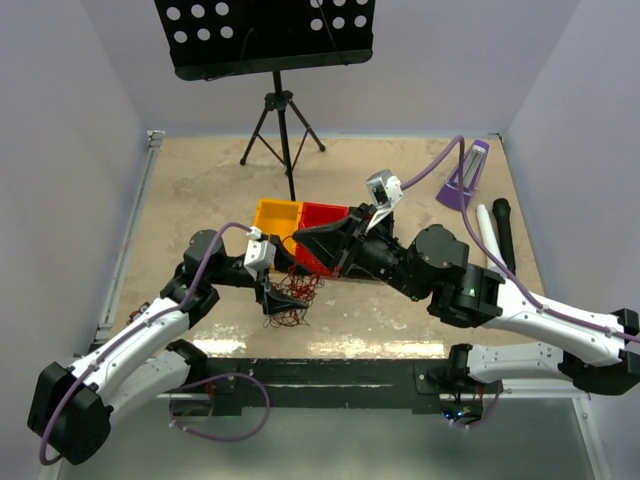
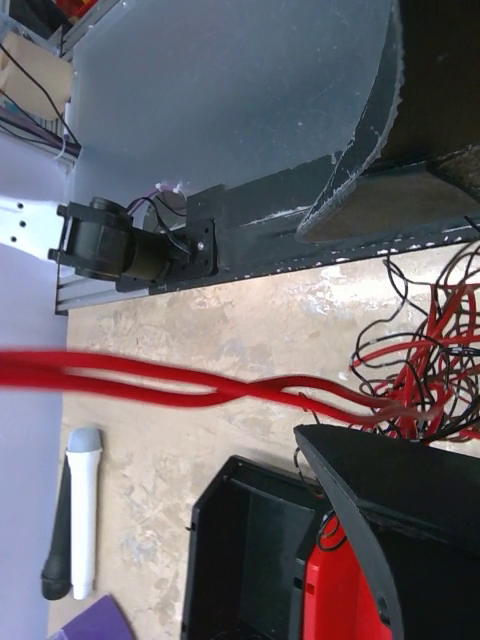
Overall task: Untangle the cables
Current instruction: Untie the cable.
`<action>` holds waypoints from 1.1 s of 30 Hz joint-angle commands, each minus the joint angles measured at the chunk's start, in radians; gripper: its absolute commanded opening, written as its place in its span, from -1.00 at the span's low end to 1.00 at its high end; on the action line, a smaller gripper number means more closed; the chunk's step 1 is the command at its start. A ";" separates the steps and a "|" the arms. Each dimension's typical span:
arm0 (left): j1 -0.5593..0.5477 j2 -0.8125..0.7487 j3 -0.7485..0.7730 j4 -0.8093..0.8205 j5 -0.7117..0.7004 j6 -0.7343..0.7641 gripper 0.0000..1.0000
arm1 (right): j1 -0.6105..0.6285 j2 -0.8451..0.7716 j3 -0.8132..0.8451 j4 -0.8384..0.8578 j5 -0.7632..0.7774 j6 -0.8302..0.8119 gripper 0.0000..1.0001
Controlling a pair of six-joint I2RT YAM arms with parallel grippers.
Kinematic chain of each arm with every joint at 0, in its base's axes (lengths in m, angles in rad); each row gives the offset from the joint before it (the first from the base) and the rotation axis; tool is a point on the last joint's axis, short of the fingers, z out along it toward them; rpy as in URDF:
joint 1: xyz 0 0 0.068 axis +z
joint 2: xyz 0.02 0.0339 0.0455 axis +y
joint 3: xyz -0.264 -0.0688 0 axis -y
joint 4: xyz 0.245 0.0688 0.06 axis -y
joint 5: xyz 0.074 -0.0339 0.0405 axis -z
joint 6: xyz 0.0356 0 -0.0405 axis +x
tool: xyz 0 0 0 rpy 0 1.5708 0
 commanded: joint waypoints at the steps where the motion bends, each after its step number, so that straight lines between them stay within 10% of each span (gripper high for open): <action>1: -0.003 0.036 0.006 0.023 -0.022 0.070 0.53 | 0.004 -0.017 0.070 0.062 -0.008 -0.013 -1.00; 19: -0.005 0.030 -0.030 -0.076 -0.063 0.276 -0.11 | 0.005 -0.049 0.245 -0.015 0.023 -0.076 -1.00; 33: -0.001 -0.045 -0.080 -0.141 -0.118 0.357 0.03 | 0.004 0.006 0.373 -0.070 0.032 -0.128 -1.00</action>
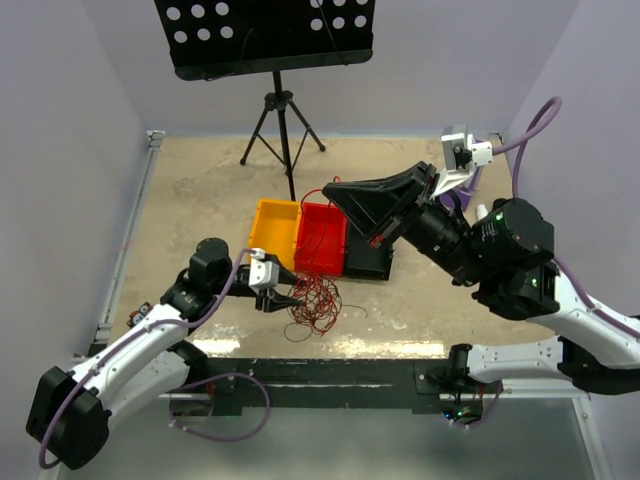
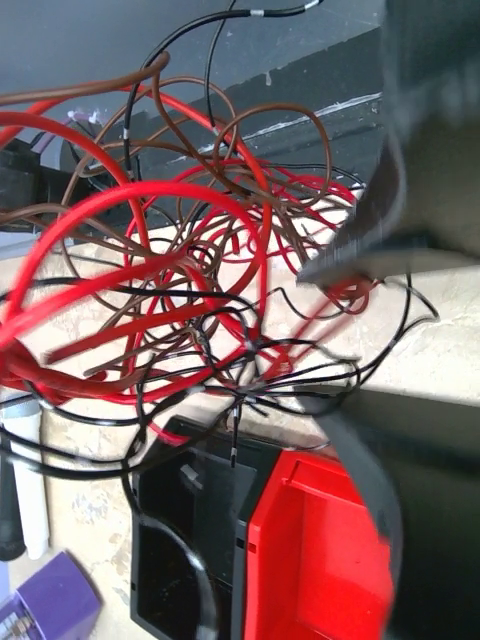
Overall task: Untangle the cables
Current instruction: Untie the cable.
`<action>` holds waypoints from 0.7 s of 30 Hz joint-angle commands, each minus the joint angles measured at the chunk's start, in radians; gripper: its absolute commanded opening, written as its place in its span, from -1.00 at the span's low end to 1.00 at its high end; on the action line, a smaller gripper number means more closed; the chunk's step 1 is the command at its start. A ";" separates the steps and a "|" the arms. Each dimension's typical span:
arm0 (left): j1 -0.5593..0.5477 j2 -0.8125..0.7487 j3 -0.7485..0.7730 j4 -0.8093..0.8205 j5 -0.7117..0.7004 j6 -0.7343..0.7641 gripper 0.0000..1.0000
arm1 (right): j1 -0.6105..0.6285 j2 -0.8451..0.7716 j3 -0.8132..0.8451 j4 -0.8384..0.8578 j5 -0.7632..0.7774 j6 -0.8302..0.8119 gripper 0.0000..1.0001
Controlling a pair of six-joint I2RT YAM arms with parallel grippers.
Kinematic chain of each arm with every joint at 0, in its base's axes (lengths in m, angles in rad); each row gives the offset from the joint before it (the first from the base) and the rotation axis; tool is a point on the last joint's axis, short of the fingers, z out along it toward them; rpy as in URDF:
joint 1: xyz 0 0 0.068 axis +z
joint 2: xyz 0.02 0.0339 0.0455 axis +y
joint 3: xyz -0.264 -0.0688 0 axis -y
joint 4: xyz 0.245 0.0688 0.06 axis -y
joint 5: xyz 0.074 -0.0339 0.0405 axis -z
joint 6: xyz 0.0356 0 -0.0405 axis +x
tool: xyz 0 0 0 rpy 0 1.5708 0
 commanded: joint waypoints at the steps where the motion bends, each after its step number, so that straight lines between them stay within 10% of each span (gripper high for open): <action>1: -0.001 -0.043 -0.008 0.007 -0.043 0.030 0.21 | 0.004 0.002 0.040 0.006 0.030 -0.035 -1.00; 4: 0.008 -0.066 0.057 -0.063 -0.115 0.014 1.00 | 0.004 -0.002 0.011 -0.011 0.054 -0.029 -1.00; 11: 0.018 -0.135 0.308 -0.367 -0.208 0.102 1.00 | 0.004 -0.013 -0.064 -0.013 0.060 -0.005 -1.00; 21: 0.018 -0.174 0.276 -0.212 -0.197 -0.137 1.00 | 0.004 0.011 -0.093 0.016 0.008 0.017 -1.00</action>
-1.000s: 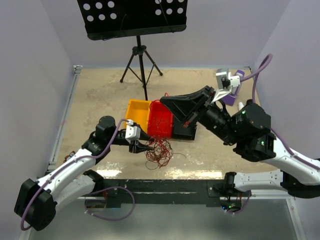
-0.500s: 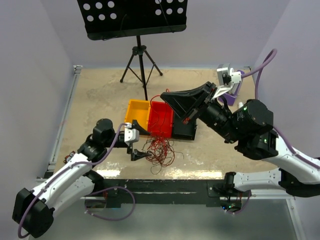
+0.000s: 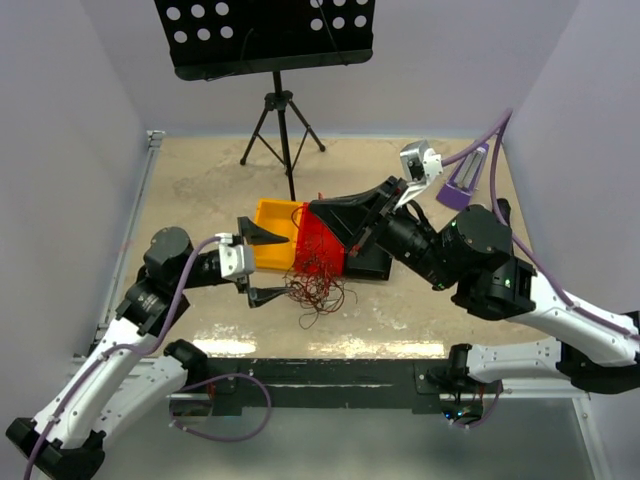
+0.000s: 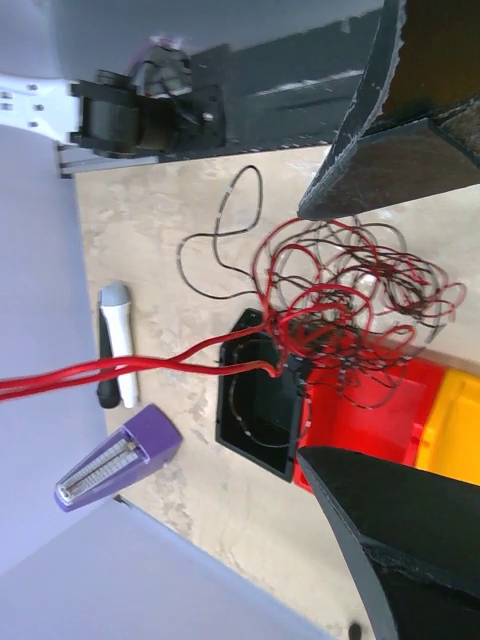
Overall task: Untangle the cables
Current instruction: Untie the cable.
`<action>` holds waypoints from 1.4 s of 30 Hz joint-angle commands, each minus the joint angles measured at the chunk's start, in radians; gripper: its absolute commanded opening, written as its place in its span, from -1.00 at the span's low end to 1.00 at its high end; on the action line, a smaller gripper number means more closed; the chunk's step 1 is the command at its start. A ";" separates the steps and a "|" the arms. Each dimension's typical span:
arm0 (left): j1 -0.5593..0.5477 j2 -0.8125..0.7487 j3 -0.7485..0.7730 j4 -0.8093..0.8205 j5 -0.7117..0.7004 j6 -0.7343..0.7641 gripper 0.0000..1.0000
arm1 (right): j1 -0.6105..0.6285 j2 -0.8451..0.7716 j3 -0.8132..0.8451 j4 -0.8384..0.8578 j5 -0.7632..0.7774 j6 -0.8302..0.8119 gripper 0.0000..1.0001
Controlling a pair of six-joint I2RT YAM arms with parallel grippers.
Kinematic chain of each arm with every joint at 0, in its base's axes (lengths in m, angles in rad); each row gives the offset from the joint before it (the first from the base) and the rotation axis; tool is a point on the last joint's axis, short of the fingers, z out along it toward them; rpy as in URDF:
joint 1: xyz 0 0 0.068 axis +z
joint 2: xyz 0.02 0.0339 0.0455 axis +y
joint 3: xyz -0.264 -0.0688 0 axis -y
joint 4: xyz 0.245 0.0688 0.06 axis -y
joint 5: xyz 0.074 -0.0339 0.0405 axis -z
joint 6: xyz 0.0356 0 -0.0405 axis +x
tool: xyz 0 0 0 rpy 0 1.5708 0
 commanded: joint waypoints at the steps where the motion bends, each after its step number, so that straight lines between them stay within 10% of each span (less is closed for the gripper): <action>1: 0.004 0.009 -0.086 0.224 -0.037 -0.226 1.00 | 0.004 0.002 -0.007 0.057 -0.040 0.019 -1.00; 10: -0.006 0.110 -0.158 0.814 0.132 -0.756 1.00 | 0.004 0.033 -0.030 0.113 -0.089 0.052 -1.00; 22: -0.021 0.118 -0.249 0.843 0.136 -0.724 0.82 | 0.004 0.127 0.065 0.203 -0.122 0.033 -1.00; 42: -0.018 0.102 -0.310 0.642 0.001 -0.429 -0.56 | 0.004 0.096 0.148 0.225 -0.125 0.025 -1.00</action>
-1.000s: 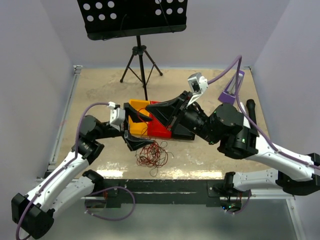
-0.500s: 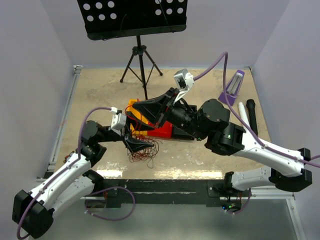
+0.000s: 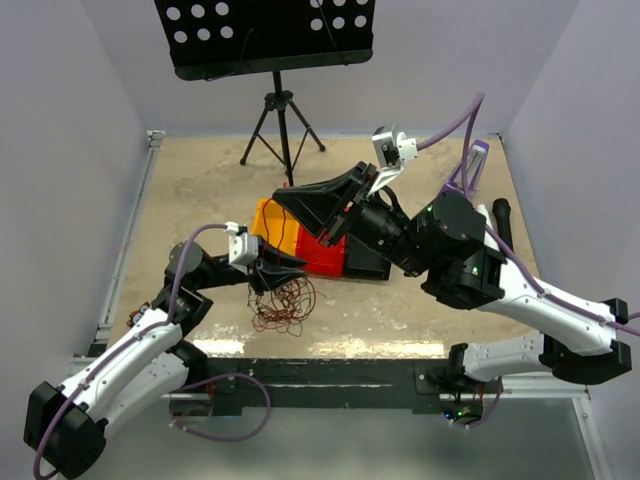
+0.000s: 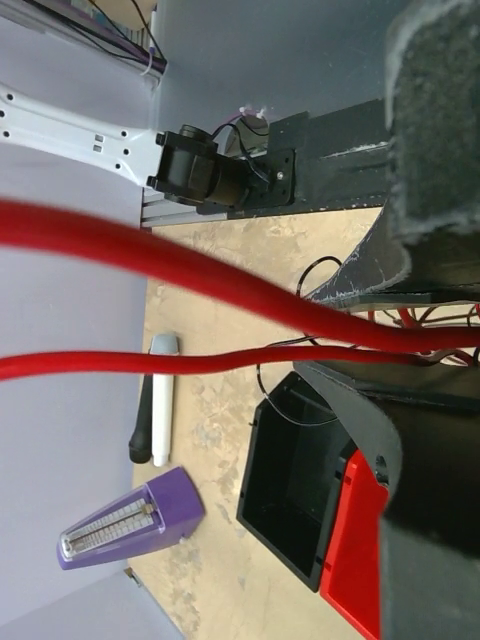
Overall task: Untangle the cables
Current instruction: Untie the cable.
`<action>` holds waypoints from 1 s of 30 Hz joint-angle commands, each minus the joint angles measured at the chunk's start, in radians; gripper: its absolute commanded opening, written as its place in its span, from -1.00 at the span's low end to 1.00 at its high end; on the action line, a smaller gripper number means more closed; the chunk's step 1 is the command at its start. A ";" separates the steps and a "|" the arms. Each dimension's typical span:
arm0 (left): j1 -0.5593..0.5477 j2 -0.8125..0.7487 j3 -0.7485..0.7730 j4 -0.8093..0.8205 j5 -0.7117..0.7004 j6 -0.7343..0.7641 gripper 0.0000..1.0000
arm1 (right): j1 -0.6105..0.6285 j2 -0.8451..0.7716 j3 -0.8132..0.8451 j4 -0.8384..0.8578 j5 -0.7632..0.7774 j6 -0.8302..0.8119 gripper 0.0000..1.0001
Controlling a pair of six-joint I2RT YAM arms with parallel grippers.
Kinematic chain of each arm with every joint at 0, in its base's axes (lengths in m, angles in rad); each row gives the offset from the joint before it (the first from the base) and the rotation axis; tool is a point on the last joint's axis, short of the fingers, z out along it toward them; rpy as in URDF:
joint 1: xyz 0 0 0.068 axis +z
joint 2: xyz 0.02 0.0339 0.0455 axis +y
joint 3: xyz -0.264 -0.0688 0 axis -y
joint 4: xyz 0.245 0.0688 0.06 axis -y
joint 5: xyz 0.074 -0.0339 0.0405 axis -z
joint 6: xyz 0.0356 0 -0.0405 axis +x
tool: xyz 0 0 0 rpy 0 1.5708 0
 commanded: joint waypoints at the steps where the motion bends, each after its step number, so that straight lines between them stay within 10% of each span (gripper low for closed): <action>1: -0.003 -0.004 -0.026 -0.027 -0.026 0.071 -0.57 | 0.004 -0.052 0.055 0.078 -0.014 -0.009 -1.00; 30: -0.003 -0.042 -0.130 -0.222 0.057 0.383 -0.61 | 0.005 -0.020 0.509 -0.111 0.127 -0.256 -1.00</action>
